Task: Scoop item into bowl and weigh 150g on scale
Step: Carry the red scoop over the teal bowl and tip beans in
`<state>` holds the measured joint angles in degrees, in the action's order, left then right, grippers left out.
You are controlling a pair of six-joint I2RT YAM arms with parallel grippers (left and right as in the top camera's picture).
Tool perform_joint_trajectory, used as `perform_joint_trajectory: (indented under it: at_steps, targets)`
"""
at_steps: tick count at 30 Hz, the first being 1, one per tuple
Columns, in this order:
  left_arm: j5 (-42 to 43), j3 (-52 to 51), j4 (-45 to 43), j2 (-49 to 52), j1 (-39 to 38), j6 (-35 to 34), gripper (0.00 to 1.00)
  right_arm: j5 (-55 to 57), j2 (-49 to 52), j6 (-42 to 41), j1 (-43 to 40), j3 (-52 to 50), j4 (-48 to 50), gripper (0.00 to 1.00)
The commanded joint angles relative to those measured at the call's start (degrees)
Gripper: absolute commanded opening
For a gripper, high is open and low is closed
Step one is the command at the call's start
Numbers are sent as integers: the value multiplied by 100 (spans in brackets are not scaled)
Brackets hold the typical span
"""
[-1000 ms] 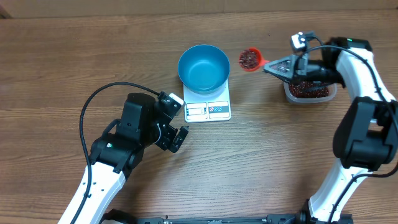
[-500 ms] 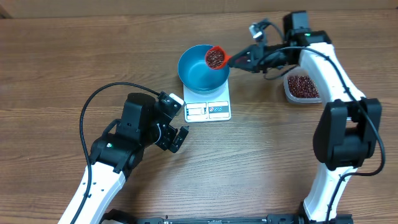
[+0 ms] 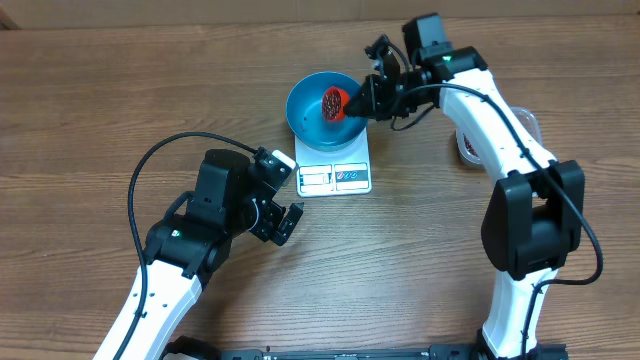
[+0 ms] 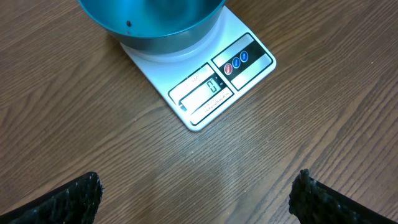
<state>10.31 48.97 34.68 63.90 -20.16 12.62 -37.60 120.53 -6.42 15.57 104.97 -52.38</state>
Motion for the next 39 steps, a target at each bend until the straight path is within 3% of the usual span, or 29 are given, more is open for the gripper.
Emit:
perform_joint_trajectory:
  at_steps: [1,8,23,39]
  targets:
    - [70,-46,0,20,-11,133,99,1182,-9,216,238,361,-20,4]
    - [70,-46,0,20,-11,133,99,2883,-9,376,745,439,-120,4]
    - [70,-46,0,20,-11,133,100,5115,-9,675,1655,439,-234,4]
    - [70,-46,0,20,-11,133,100,5414,-70,691,1897,466,-234,4]
